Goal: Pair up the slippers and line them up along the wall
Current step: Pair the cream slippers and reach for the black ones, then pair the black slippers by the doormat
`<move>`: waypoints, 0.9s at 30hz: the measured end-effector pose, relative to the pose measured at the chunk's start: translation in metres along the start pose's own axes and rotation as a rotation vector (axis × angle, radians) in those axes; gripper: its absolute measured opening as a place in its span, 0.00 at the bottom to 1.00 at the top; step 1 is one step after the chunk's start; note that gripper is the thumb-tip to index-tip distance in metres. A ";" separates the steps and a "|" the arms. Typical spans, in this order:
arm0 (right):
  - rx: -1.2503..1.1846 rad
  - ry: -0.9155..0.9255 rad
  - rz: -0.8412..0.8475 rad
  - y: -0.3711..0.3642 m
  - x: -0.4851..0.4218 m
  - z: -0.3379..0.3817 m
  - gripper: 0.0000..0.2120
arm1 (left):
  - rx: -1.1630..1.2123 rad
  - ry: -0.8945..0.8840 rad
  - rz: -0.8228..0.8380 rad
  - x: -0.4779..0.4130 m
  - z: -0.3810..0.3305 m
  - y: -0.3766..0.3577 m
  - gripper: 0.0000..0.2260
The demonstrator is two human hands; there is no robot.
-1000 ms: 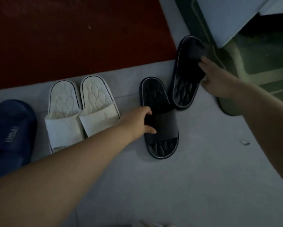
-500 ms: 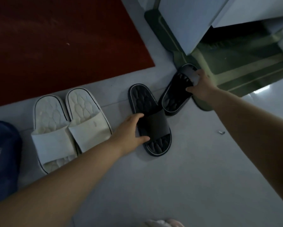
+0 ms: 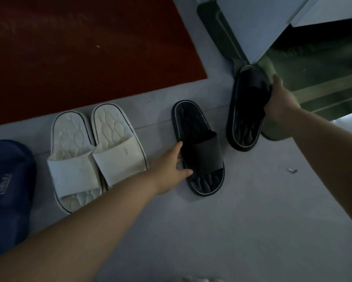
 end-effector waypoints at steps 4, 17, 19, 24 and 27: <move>0.043 0.264 0.034 0.004 0.027 0.021 0.38 | 0.071 -0.021 0.039 -0.011 -0.004 -0.016 0.37; -0.132 0.543 0.111 -0.015 0.135 0.163 0.30 | 0.090 -0.377 -0.738 0.026 -0.075 0.125 0.20; -0.079 0.604 0.273 -0.050 0.145 0.170 0.34 | -0.038 -0.257 -0.545 0.017 -0.071 0.113 0.21; 0.382 0.757 0.367 -0.061 0.136 0.133 0.46 | -0.368 -0.065 -0.208 0.011 -0.035 0.065 0.34; 0.520 0.669 0.458 -0.058 0.127 0.092 0.51 | -0.454 -0.002 -0.176 0.007 -0.021 0.058 0.36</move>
Point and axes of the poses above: each hand's wrist, its own x-axis away from the middle knuckle, its own y-axis out of the back of the hand, z = x × y, the point moved 8 cm from there along -x, towards the middle knuckle, and after that the axes turned 9 degrees about x, right-handed, at the moved point
